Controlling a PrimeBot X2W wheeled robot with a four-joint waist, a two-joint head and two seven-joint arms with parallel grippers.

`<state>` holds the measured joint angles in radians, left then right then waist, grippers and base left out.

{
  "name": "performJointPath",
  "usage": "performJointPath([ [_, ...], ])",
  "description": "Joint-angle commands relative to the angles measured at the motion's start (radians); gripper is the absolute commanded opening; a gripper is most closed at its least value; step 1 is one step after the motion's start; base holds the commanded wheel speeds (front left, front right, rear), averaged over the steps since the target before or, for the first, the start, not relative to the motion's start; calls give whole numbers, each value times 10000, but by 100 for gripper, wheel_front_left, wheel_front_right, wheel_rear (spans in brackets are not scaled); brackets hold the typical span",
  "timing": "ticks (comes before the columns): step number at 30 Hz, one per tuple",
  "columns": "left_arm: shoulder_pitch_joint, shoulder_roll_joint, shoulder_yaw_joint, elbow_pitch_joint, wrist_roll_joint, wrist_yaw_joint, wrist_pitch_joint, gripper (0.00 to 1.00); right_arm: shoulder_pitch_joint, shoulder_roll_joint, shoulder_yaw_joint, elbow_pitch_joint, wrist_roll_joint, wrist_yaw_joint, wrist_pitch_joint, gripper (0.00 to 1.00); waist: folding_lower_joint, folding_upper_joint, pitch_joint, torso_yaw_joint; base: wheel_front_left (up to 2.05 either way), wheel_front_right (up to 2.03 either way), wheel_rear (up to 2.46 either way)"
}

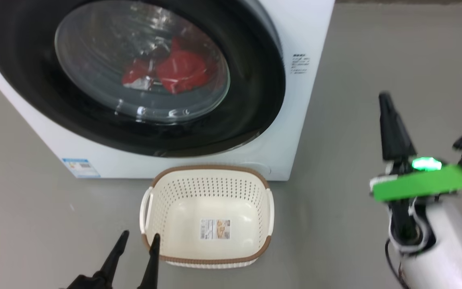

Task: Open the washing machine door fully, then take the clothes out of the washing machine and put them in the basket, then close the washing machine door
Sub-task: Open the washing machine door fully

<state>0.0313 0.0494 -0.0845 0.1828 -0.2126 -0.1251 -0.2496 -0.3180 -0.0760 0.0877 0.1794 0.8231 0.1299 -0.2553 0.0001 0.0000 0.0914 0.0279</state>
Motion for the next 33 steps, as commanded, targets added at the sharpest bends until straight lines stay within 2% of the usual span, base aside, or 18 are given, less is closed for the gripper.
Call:
performJointPath([
  [1, -441, 163, 166, -195, -118, -55, -122, 100, -836, -191, 324, -108, 470, 8, -65, 0, -1, 0, 461, 388, 0, 0, 0],
  [8, -918, 284, -121, -90, -366, -55, -122, 100, -2345, -941, 1036, 514, 1680, 8, -13, 0, -1, 0, 1046, 775, 0, 0, 0],
  [16, -1535, 377, -430, 24, -630, -55, -122, 100, -4281, -1876, 1827, 1172, 4074, 8, 1130, 0, -1, 0, 1763, 1125, 0, 0, 0],
  [24, -1942, 442, -559, 134, -837, -55, -122, 100, -5594, -2557, 2423, 1801, 5703, 8, 2890, 0, -1, 0, 2263, 1357, 0, 0, 0],
  [33, -2182, 434, -694, 188, -932, -55, -122, 100, -6518, -2780, 2594, 2534, 7402, 8, 5184, 0, -1, 0, 2606, 1442, 0, 0, 0],
])
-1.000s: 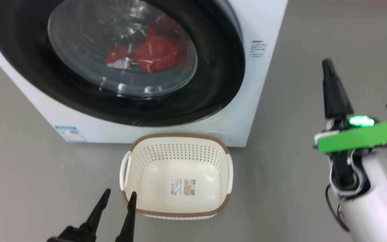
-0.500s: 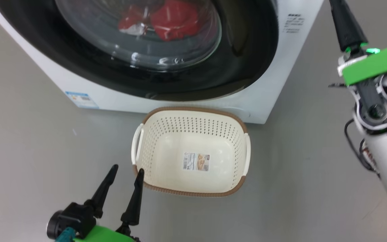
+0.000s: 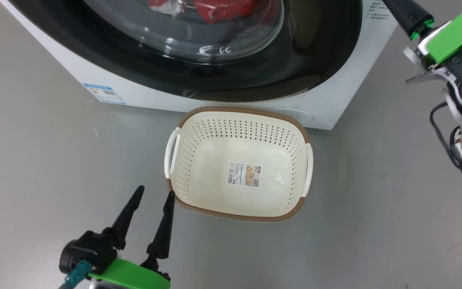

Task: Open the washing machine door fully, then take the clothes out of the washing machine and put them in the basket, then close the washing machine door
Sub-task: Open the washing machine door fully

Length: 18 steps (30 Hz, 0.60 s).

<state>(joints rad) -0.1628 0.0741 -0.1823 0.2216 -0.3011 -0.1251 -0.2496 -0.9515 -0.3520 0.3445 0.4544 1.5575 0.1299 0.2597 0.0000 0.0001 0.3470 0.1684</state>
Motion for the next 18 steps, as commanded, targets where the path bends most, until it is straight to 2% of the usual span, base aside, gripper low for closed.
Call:
performJointPath([
  [1, -270, 186, 256, -196, -58, -55, -122, 100, -279, 1, -30, -112, 254, 8, 228, 0, 0, -1, 90, 56, 0, 0, 0],
  [8, -420, 184, 105, -144, -149, -55, -122, 100, -952, 66, -122, 801, 977, 8, 1439, 0, 0, -1, 258, 174, 0, 0, 0],
  [18, -402, 165, 73, -72, -206, -55, -122, 100, -1245, 268, -48, 1554, 1335, 8, 2367, 0, 0, -1, 196, 273, 0, 0, 0],
])
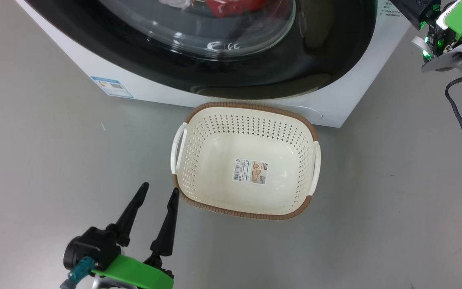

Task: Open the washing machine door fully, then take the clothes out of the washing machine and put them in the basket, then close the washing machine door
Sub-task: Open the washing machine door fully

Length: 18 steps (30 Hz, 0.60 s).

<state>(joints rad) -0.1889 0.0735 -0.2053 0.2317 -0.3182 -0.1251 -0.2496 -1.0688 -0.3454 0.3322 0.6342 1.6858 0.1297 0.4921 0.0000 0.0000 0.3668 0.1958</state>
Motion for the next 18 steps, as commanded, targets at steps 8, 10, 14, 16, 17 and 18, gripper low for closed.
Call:
performJointPath([
  [8, -68, 142, 306, -155, -28, -56, -122, 100, 175, 399, 180, -159, 303, 10, 752, 0, 0, 0, -175, -66, 0, 0, 0],
  [10, -14, 128, 296, -139, -26, -56, -122, 100, 384, 441, 252, -182, 344, 10, 981, 0, 0, 0, -295, -87, 0, 0, 0],
  [14, 76, 119, 280, -121, -21, -56, -122, 100, 623, 514, 266, -281, 435, 10, 1187, 0, 0, 0, -436, -109, 0, 0, 0],
  [16, 118, 114, 295, -118, -20, -56, -122, 100, 713, 558, 287, -352, 443, 10, 1260, 0, 0, 0, -483, -123, 0, 0, 0],
  [17, 133, 110, 296, -112, -18, -56, -122, 100, 759, 586, 293, -390, 465, 10, 1312, 0, 0, 0, -508, -124, 0, 0, 0],
  [18, 144, 106, 290, -104, -15, -56, -122, 100, 804, 608, 296, -437, 485, 10, 1363, 0, 0, 0, -530, -120, 0, 0, 0],
])
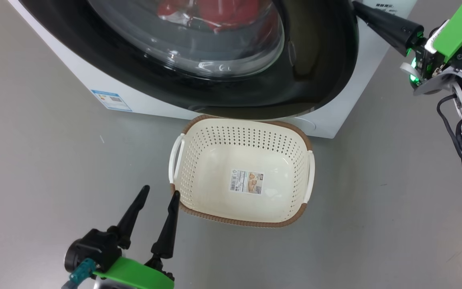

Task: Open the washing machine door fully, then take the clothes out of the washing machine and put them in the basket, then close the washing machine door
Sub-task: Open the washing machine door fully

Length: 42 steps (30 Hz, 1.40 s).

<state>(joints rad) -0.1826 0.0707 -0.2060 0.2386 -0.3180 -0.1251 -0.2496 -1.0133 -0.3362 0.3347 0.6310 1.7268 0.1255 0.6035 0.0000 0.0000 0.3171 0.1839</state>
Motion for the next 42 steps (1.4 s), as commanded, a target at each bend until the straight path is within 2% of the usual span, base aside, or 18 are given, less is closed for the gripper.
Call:
performJointPath([
  [1, 90, 131, 291, -165, -14, -56, -122, 100, 289, 524, 275, -461, 65, 52, 269, 0, 0, 0, -55, 4, 0, 0, 0],
  [25, 287, 123, 370, -124, 52, -56, -122, 100, 1331, 696, 121, -1521, -83, 52, 467, 0, 0, 0, -393, -33, 0, 0, 0],
  [42, 487, 69, 483, -155, 134, -56, -122, 100, 2483, 912, 307, -2260, -166, 52, 1009, 0, 0, 0, -780, -27, 0, 0, 0],
])
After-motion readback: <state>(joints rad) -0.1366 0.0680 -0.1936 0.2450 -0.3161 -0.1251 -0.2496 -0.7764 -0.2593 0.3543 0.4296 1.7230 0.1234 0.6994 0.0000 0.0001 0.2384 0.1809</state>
